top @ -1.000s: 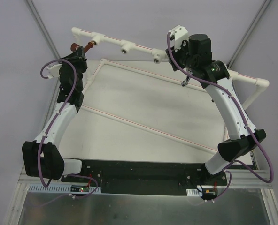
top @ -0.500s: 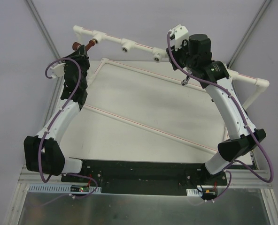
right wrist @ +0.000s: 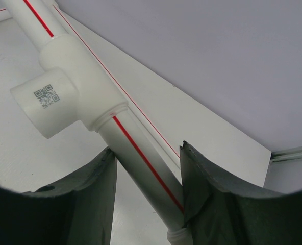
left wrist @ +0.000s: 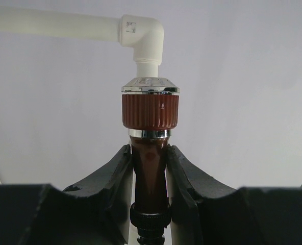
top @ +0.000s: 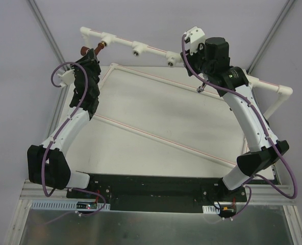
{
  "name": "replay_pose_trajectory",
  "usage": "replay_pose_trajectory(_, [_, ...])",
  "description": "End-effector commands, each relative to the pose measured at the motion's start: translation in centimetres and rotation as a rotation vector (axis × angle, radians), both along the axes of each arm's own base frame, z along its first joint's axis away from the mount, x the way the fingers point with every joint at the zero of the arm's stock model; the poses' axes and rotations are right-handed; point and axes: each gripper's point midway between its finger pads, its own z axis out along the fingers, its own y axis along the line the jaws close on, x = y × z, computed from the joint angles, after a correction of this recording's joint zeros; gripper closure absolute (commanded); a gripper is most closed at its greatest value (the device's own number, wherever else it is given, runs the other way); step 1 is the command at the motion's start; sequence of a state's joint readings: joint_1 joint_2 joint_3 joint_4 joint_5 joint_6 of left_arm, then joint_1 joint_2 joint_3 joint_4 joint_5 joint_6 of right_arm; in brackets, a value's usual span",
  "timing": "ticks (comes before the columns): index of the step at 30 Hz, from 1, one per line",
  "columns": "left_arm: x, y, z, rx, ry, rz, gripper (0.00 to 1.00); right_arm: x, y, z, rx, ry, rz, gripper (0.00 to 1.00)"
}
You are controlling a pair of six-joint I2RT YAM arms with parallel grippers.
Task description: Install the water faucets
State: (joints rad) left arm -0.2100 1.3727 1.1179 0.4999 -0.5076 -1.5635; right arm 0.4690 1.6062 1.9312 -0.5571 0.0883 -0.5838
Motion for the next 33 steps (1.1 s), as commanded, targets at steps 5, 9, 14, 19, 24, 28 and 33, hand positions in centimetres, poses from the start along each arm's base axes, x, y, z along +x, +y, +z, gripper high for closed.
replay_pose_trajectory(5, [-0.2, -4.8, 3.0, -0.031, -0.097, -0.154, 1.00, -1.3, 0.2, -0.9, 0.171, 0.098, -0.119, 1.00])
replay_pose_trajectory(9, [-0.4, -5.4, 2.8, -0.037, -0.095, -0.170, 1.00, -1.4, 0.4, -1.1, 0.170, 0.102, -0.114, 1.00])
replay_pose_trajectory(14, [-0.5, -5.8, 2.3, -0.038, -0.080, -0.181, 1.00, -1.4, 0.5, -1.0, 0.171, 0.101, -0.111, 1.00])
replay_pose_trajectory(19, [-0.7, -5.8, 1.6, -0.041, -0.063, -0.183, 1.00, -1.4, 0.5, -1.1, 0.165, 0.103, -0.107, 1.00])
replay_pose_trajectory(24, [-0.9, -5.1, 0.7, -0.048, -0.022, -0.175, 1.00, -1.5, 0.6, -1.2, 0.164, 0.103, -0.103, 1.00])
replay_pose_trajectory(28, [-0.4, -3.9, 0.1, -0.077, 0.026, -0.231, 1.00, -1.7, 0.5, -1.3, 0.153, 0.103, -0.094, 1.00])
replay_pose_trajectory(33, [0.3, -1.3, 0.0, -0.083, 0.040, -0.285, 1.00, -2.0, 0.4, -1.6, 0.125, 0.102, -0.070, 1.00])
